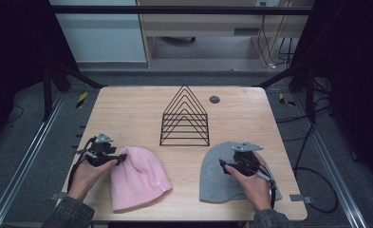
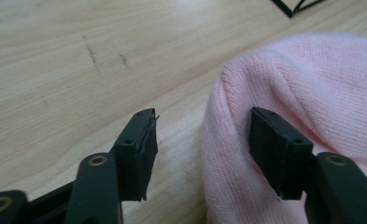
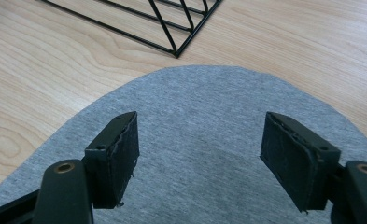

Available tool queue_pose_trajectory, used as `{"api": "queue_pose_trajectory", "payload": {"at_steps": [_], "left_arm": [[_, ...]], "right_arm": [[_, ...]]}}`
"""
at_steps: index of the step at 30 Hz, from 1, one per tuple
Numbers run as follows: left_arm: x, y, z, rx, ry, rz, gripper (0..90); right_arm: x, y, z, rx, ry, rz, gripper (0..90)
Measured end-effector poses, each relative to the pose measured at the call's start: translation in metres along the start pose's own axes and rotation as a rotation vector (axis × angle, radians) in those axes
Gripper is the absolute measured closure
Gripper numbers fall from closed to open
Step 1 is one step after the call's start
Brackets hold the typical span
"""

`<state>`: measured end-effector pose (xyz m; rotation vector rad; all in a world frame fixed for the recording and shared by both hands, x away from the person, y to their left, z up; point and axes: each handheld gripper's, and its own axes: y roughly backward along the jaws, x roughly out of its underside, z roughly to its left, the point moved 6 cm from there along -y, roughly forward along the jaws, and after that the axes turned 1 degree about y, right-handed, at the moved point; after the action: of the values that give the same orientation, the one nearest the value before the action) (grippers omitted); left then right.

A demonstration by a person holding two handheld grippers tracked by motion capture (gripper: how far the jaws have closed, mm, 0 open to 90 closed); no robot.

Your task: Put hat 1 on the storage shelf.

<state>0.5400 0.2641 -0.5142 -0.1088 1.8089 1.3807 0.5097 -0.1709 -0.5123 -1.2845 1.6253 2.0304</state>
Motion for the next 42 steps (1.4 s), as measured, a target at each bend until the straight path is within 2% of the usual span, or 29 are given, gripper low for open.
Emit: {"api": "queue_pose_trajectory", "payload": {"at_steps": [2,4,9,11,14,20,27,35,38,42], "left_arm": [[0.002,-0.003,-0.004,0.032,-0.013,0.019,47.2],[0.003,-0.005,-0.007,0.047,-0.015,0.03,48.8],[0.004,-0.007,-0.01,0.057,-0.032,0.041,55.1],[0.004,-0.006,-0.012,0.063,-0.039,0.044,61.8],[0.006,-0.007,-0.015,0.068,-0.045,0.056,66.7],[0.005,-0.007,-0.018,0.076,-0.038,0.063,77.2],[-0.001,0.004,-0.019,0.041,-0.048,0.014,80.5],[-0.013,0.023,-0.03,0.016,-0.099,-0.077,80.6],[-0.016,0.027,-0.034,0.006,-0.139,-0.091,80.8],[-0.019,0.031,-0.038,0.008,-0.156,-0.107,80.9]], "right_arm": [[0.0,-0.001,0.001,-0.005,-0.001,0.004,27.5],[0.001,-0.001,0.001,-0.005,-0.001,0.007,27.2],[0.001,-0.002,0.001,-0.004,0.005,0.009,26.9],[0.0,-0.002,0.001,-0.006,0.006,0.008,26.7],[0.0,-0.002,0.001,-0.006,0.002,0.005,26.6],[0.001,-0.002,0.0,-0.006,-0.006,0.005,26.5],[0.0,-0.001,-0.001,-0.005,-0.008,0.002,26.5],[0.0,-0.001,0.0,-0.006,-0.004,0.003,26.6],[0.0,0.0,0.001,-0.003,-0.001,0.002,26.6],[0.0,0.0,0.0,0.001,-0.001,0.002,26.6]]}}
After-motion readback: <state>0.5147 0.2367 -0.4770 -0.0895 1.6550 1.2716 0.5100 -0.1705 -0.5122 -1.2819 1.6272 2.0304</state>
